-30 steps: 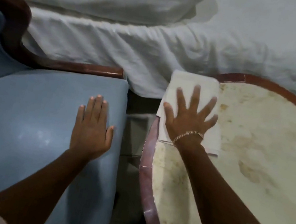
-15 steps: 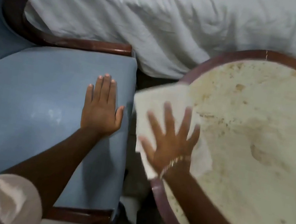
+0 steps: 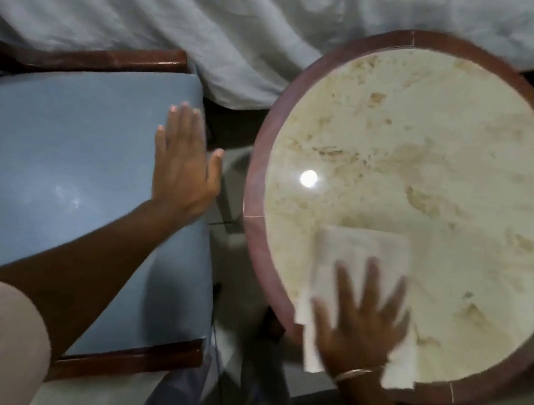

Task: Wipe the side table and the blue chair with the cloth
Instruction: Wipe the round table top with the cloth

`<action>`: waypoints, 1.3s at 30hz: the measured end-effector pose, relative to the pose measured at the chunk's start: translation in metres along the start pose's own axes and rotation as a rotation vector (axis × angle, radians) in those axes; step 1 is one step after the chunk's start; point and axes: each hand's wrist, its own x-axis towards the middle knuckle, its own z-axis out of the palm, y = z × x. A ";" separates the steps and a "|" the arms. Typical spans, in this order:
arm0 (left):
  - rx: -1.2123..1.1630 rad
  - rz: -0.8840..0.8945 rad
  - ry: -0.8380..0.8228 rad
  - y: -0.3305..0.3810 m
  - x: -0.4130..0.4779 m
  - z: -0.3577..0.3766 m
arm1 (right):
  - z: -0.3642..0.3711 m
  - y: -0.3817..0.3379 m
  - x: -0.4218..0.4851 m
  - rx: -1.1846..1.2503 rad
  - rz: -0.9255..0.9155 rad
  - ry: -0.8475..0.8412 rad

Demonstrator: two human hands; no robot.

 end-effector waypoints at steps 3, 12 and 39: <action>-0.017 0.240 -0.036 0.064 0.007 0.012 | -0.017 0.071 0.084 0.206 0.528 0.031; 0.148 0.281 -0.113 0.138 0.021 0.055 | -0.009 0.112 0.062 0.094 0.161 0.036; 0.117 -0.082 0.006 0.158 -0.034 0.067 | -0.028 0.021 0.280 0.016 -0.518 0.076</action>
